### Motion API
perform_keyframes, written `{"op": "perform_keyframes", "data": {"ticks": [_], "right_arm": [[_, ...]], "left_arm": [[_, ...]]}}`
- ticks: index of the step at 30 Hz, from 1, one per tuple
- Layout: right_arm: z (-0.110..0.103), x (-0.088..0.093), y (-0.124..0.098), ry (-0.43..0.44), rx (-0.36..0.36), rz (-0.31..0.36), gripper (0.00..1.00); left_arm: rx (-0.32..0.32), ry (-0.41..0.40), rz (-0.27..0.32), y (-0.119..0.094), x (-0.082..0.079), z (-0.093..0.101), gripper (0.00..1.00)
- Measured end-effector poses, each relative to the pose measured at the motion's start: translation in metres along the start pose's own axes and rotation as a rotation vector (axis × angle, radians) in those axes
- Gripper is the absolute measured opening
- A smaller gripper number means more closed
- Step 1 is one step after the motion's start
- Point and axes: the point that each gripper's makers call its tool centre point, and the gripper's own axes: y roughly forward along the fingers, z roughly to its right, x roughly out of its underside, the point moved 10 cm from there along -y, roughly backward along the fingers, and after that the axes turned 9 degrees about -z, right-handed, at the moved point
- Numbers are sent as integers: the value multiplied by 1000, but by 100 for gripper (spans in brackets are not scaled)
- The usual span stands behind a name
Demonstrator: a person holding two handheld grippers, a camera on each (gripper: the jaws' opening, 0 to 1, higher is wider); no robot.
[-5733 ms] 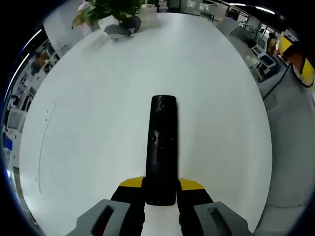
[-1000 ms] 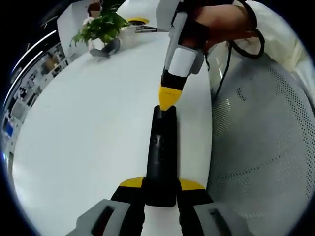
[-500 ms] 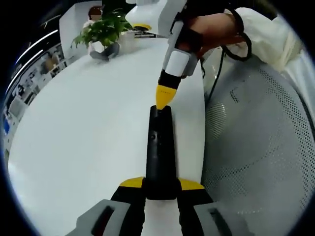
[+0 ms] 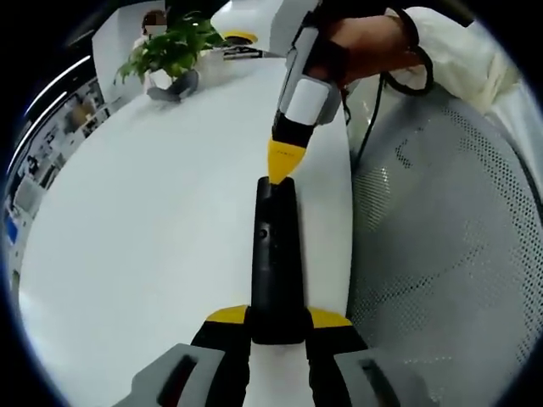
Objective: Press the specified remote control buttons in sequence, fully releasing each button before pressing the next.
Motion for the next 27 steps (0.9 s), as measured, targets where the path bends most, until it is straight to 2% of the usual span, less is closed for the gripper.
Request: {"op": "perform_keyframes", "data": {"ticks": [5,18,27], "right_arm": [[-1,0,-1,-15,7,-10,0],[-6,-1,2,-29,-11,-33,0],[-10,-2,3,-49,23,-46,0]], "left_arm": [[1,5,-15,0,-1,-1,24],[7,-7,-7,0,0,-1,24],[10,-16,0,0,0,-2,24]]}}
